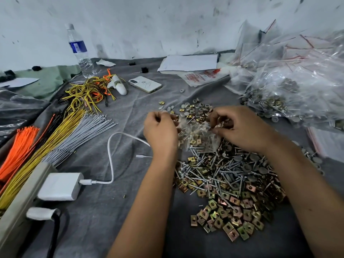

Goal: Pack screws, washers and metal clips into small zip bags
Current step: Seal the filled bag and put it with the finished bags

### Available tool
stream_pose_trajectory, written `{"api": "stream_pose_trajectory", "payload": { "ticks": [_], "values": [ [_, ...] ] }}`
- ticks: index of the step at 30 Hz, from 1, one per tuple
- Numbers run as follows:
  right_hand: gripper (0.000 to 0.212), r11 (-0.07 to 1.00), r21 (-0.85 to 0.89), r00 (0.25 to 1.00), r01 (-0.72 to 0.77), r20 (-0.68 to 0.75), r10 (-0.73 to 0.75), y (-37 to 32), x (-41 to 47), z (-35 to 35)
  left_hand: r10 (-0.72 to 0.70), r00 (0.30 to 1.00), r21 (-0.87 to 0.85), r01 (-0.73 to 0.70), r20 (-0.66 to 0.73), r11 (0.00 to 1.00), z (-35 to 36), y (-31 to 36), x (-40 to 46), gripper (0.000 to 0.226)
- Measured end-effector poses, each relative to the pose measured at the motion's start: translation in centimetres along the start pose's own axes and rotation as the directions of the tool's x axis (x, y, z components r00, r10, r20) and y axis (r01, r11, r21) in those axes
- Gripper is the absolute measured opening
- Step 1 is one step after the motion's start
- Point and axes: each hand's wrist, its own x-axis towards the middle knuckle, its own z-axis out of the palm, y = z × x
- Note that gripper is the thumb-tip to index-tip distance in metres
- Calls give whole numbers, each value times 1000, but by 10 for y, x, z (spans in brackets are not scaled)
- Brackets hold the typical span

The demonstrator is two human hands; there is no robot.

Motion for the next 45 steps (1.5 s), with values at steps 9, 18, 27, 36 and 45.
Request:
{"api": "stream_pose_trajectory", "payload": {
  "ticks": [9, 18, 27, 36, 45],
  "values": [
    [23, 988, 37, 911, -149, -384, 151, 28, -5, -3, 261, 948, 411, -315, 183, 856, 39, 3, -9, 21],
    [22, 993, 57, 937, -104, -330, 117, 24, -5, 0, 319, 818, 688, -575, 479, 443, 45, -20, -32, 20],
    [28, 987, 156, 973, 47, -229, -11, 10, -6, 4, -39, 871, 348, -155, 490, 925, 27, -13, 0, 20],
    [26, 999, 30, 968, 16, -249, -8, 7, -5, 8, -136, 825, 73, 115, 549, 991, 28, -8, 0, 20],
    [61, 982, 137, 980, -132, -128, 149, 14, -2, 11, -65, 952, -284, 153, 298, 947, 14, 0, 18, 27]
  ]
}}
